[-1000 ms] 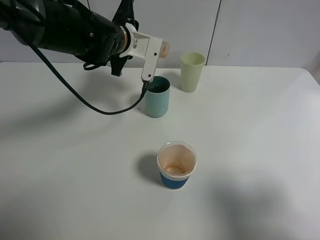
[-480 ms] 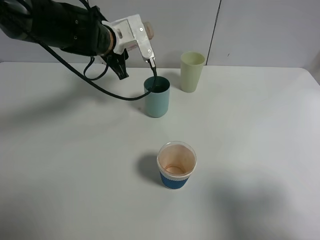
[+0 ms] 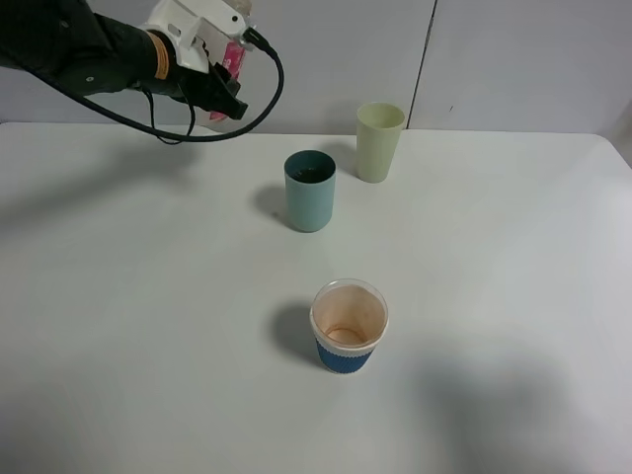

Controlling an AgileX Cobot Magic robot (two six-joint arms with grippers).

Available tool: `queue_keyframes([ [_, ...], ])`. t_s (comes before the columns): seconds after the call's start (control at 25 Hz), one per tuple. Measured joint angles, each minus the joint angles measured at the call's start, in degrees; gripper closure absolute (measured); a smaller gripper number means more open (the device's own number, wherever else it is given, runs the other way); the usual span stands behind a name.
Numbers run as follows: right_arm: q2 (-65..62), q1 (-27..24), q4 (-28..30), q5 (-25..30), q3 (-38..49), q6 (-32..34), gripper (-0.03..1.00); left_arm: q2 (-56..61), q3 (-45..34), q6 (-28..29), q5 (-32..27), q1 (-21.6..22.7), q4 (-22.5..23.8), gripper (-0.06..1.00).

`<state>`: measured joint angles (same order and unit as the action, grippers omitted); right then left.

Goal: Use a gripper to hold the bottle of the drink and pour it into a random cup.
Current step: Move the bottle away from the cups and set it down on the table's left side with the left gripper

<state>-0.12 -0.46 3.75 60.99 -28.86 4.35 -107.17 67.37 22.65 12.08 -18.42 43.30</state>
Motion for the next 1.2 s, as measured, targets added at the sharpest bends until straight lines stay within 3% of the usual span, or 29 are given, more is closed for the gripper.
queue_keyframes([
  [0.2, 0.0, 0.0, 0.0, 0.0, 0.0, 0.0, -0.03, 0.0, -5.8, -14.7, 13.4, 0.5, -15.6, 0.61],
  [0.36, 0.0, 0.0, 0.0, 0.0, 0.0, 0.0, -0.03, 0.0, -10.0, -22.6, 21.6, 1.2, -24.1, 0.61],
  [0.88, 0.0, 0.0, 0.0, 0.0, 0.0, 0.0, -0.03, 0.0, -21.3, -26.5, 36.0, 4.5, -37.6, 0.61],
  [1.2, 0.0, 0.0, 0.0, 0.0, 0.0, 0.0, -0.03, 0.1, -27.3, -28.5, 39.2, 4.5, -40.7, 0.61],
])
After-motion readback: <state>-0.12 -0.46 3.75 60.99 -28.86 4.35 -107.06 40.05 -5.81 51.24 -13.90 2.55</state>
